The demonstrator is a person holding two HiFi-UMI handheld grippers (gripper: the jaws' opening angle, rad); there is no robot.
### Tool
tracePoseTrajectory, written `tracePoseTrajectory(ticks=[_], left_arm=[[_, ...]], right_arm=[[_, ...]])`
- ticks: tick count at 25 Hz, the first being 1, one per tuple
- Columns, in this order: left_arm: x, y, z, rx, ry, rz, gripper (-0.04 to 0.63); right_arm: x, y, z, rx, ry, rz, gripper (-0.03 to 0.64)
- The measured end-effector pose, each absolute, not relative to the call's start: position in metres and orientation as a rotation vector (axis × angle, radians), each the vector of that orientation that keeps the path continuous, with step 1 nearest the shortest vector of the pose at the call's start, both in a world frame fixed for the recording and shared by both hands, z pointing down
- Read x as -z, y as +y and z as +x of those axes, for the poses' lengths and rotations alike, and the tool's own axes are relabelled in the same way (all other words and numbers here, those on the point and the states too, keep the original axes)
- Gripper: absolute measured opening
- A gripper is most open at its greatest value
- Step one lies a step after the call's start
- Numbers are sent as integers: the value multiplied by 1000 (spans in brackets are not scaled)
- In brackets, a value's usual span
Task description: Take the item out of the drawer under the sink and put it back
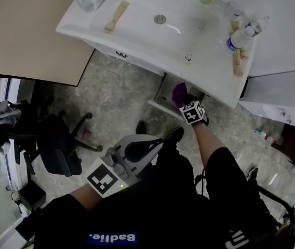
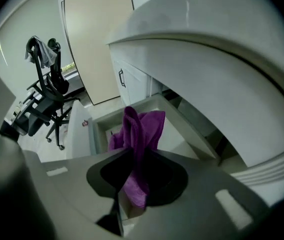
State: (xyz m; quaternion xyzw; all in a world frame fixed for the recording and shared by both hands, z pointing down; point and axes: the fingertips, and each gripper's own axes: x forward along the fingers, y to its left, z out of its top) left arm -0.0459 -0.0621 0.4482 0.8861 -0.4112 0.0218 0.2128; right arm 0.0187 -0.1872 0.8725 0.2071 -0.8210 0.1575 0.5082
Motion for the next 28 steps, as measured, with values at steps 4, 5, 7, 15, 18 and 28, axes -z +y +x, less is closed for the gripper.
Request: tracePoseTrajectory(ticks=[4, 5, 7, 15, 18, 28], left_arm=[[-456, -59, -52, -83, -1159, 2456, 5], [-459, -57, -54, -94, -1165, 2451, 5], [-463, -55, -57, -106, -1176, 2439, 5], [-483, -49, -61, -160, -1205, 2406, 5], [-485, -46, -60, -166, -1211, 2398, 5], [-481, -32, -56, -170, -1202, 2392, 5]], right_arm=[[-901, -191, 25, -412, -1918, 508, 64], [-906, -192, 26, -424, -1908, 511, 64], [-916, -193, 28, -439, -1894, 514, 65], [-937, -198, 17, -449, -1878, 487, 67], [-945, -196, 16, -460, -1857, 456, 72], [-919, -193, 17, -502, -1900, 465, 163]])
